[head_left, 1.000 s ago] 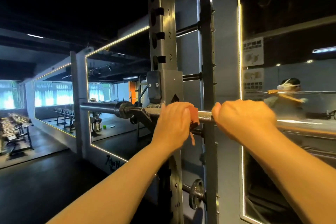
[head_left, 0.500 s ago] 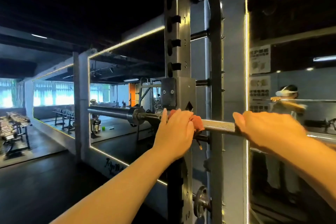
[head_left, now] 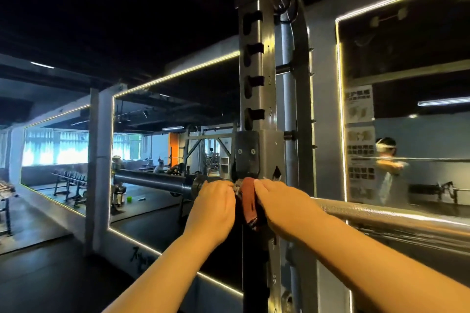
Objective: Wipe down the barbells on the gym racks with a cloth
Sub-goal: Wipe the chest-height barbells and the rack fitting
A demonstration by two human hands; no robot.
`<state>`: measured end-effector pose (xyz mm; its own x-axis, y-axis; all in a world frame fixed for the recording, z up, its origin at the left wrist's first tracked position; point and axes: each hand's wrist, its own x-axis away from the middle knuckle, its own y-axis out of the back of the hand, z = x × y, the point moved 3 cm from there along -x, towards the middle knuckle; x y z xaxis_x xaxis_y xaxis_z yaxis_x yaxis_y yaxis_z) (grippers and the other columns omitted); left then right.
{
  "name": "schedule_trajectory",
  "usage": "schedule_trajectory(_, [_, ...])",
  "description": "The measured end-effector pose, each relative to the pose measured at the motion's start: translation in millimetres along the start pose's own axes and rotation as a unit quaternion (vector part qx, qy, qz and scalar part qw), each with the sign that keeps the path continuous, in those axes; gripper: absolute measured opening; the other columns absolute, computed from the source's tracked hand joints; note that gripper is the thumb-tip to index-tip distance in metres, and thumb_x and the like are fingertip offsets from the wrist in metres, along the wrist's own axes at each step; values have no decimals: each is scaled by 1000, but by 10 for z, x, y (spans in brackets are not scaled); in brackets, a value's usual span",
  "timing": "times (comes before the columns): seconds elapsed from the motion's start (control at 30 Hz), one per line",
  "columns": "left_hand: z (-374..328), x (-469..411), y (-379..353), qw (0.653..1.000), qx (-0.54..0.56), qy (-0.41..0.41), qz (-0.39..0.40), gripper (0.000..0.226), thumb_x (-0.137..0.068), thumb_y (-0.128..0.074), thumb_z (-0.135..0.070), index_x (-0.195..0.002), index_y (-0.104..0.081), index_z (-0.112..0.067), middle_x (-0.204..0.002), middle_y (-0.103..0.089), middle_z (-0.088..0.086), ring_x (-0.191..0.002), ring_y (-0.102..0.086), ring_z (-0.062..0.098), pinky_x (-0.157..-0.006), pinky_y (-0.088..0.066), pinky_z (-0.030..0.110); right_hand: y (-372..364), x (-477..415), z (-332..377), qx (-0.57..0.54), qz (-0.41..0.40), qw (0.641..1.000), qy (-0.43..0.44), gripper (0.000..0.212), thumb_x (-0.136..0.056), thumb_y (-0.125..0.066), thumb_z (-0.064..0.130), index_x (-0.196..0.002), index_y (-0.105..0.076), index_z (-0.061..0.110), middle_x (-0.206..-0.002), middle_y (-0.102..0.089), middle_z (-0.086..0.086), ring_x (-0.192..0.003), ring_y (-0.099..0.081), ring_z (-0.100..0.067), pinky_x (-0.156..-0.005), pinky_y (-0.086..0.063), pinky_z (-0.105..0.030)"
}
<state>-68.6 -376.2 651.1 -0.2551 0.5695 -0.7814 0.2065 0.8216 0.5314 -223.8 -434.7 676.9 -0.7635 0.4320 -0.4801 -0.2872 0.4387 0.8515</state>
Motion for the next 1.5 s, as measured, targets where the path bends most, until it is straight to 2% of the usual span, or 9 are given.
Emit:
schedule_trajectory(0.27, [13,61,-150,996,-58,-22,-61,48,-100,-17,-36,-111,-60,-19,-110,-62,-6,-114,-55,13,-127,-7,41,-64,33,35,109,9,993,35,84,-103,-50,31,-162,10,26,-158,-29,-13,-133,-42,-33,-105,-45,-44])
schedule_trajectory(0.4, [-31,6,-93,997,-61,-8,-43,43,-100,-15,-33,-94,-57,-25,-95,-61,-9,-105,-58,14,-128,-2,40,143,120,-104,90,45,995,22,68,-101,-58,25,-157,-21,29,-143,-45,-4,-124,-52,-28,-97,-51,-42])
schedule_trajectory(0.57, [-167,-117,-137,1000,12,8,-18,44,-107,-28,-28,-139,-52,-11,-138,-57,6,-134,-45,21,-121,-25,44,137,93,-83,70,-3,997,31,55,-104,-43,50,-152,-29,28,-135,-51,-3,-115,-57,-23,-96,-52,-39])
schedule_trajectory(0.73, [-70,-128,-265,998,-57,-7,-24,46,-100,-23,-40,-115,-61,-18,-111,-63,-1,-108,-56,20,-99,-46,38,-130,-81,43,80,-50,995,35,66,-106,-40,47,-160,-7,26,-145,-44,-8,-123,-53,-27,-94,-52,-41])
schedule_trajectory(0.93, [-85,-91,-203,997,-34,-30,-64,30,-98,-22,-38,-83,-45,-25,-82,-47,-5,-81,-42,18,-74,-32,32,74,160,-126,117,12,993,31,58,-106,-47,35,-155,-16,27,-135,-48,-5,-114,-56,-24,-87,-51,-32])
schedule_trajectory(1.07, [-71,-102,-243,996,-30,-33,-81,39,-96,-14,-42,-86,-47,-25,-83,-50,-5,-81,-45,19,-76,-37,33,250,288,-199,97,42,994,14,49,-108,-33,45,-153,-22,30,-129,-52,-2,-110,-58,-21,-93,-53,-36])
schedule_trajectory(1.2, [-33,-104,-278,995,-27,-38,-92,37,-99,-19,-42,-84,-49,-25,-82,-51,-8,-81,-46,15,-79,-38,30,18,54,-30,90,16,996,12,70,-105,-24,61,-161,-4,25,-150,-42,-10,-129,-50,-28,-102,-49,-45])
schedule_trajectory(1.33, [-18,-113,-277,994,-18,-53,-98,37,-100,-21,-41,-85,-51,-26,-84,-52,-9,-82,-46,13,-80,-36,28,-105,-63,23,114,-13,993,28,67,-108,-35,46,-161,0,25,-151,-38,-10,-128,-49,-29,-99,-50,-44])
schedule_trajectory(1.5, [43,-123,-333,994,-25,-56,-96,40,-102,-23,-37,-91,-58,-20,-87,-54,-6,-86,-50,18,-81,-39,31,153,197,-236,73,35,996,22,29,-106,-43,40,-134,-34,40,-119,-52,1,-103,-58,-20,-86,-54,-37])
